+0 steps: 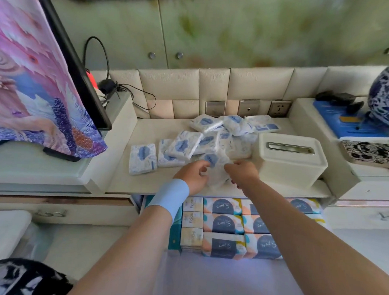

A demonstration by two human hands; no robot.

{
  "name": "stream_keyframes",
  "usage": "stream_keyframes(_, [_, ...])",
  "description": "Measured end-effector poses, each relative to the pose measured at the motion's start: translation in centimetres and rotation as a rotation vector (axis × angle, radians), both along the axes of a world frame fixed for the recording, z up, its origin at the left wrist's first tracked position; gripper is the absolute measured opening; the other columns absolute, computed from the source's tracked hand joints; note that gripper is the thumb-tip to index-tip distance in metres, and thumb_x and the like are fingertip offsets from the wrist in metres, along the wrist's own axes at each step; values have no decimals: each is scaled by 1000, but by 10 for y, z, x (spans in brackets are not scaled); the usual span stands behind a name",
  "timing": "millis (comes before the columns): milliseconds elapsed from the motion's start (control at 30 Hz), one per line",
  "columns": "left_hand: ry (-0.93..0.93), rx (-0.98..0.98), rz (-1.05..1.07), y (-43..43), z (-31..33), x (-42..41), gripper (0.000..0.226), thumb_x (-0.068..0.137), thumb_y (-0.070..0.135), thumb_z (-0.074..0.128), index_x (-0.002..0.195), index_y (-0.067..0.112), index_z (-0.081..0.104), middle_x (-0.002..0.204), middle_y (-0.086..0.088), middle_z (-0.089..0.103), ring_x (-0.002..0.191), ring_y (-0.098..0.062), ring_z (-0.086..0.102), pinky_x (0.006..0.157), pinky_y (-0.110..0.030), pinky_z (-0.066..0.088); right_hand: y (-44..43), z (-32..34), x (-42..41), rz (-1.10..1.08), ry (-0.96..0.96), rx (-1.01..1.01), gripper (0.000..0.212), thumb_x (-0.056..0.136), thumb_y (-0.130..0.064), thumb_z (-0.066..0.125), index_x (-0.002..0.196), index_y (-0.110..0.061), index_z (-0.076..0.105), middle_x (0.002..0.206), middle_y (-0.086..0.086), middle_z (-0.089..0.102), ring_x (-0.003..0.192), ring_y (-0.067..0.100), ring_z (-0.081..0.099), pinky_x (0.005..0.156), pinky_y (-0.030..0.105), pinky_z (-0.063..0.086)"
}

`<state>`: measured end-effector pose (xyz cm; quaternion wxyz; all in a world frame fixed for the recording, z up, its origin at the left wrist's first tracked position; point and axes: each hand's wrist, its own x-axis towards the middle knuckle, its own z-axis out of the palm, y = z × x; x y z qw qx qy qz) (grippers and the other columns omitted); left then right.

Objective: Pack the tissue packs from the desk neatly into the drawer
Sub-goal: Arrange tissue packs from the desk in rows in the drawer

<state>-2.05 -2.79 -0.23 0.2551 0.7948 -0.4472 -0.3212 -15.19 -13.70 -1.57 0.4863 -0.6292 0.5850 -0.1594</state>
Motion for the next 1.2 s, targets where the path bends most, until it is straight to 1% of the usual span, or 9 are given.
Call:
stream_keyframes(133, [-177,-205,-20,-1,12,11,55,91,9,55,142,30,46,147,4,44,134,-16,42,108,-29,34,-2,24,-3,155,182,-291,13,82,-27,56,90,-19,61,87,6,63,82,28,58,68,28,40])
stream_keyframes(300, [-256,-159,-176,-7,28,18,69,87,18,65,149,30,35,153,4,36,140,-17,33,115,-34,29,-10,48,3,419,171,-442,15,76,-12,47,68,-20,58,73,-3,61,75,24,60,59,27,44])
stream_keyframes(400, [-164,17,-163,-11,32,29,38,86,28,66,123,23,60,115,4,63,112,-24,59,91,-32,46,-8,54,15,470,40,-538,24,82,-6,48,72,-26,58,69,-9,59,69,16,56,55,19,40])
stream_keyframes(500, [-193,91,-89,-9,30,51,22,87,30,65,104,16,64,95,-2,62,95,-29,62,77,-32,45,-16,45,29,350,-47,-485,22,86,-10,58,104,-21,63,94,-8,63,79,9,57,63,15,45])
stream_keyframes(600, [-208,72,76,-3,25,74,9,89,23,62,98,20,60,96,-4,62,87,-26,59,72,-31,44,-30,30,39,357,177,-517,44,85,-10,60,127,-23,55,125,2,54,108,20,54,89,32,49])
stream_keyframes(800, [-154,97,278,6,5,103,10,93,23,55,96,15,53,94,-10,59,81,-27,53,64,-31,35,-45,2,63,780,703,-737,77,85,-33,64,151,-24,27,161,3,18,148,25,16,116,46,23])
stream_keyframes(867, [-131,81,308,11,2,104,13,92,22,56,103,14,56,97,-9,61,84,-27,56,67,-31,37,-47,-8,71,798,758,-811,71,88,-34,61,150,-24,28,159,3,22,147,27,18,116,48,24])
stream_keyframes(1033, [-31,14,336,25,4,94,30,93,14,57,123,17,56,113,-2,63,97,-23,59,80,-29,42,-36,-7,79,722,812,-1053,35,95,-27,47,129,-23,54,127,4,58,121,27,49,110,49,25])
stream_keyframes(1200, [33,26,372,44,11,78,38,91,11,52,128,19,52,110,-4,60,90,-22,56,68,-27,41,-20,27,61,680,760,-1155,27,90,-24,43,109,-16,62,106,6,66,101,27,58,89,40,36])
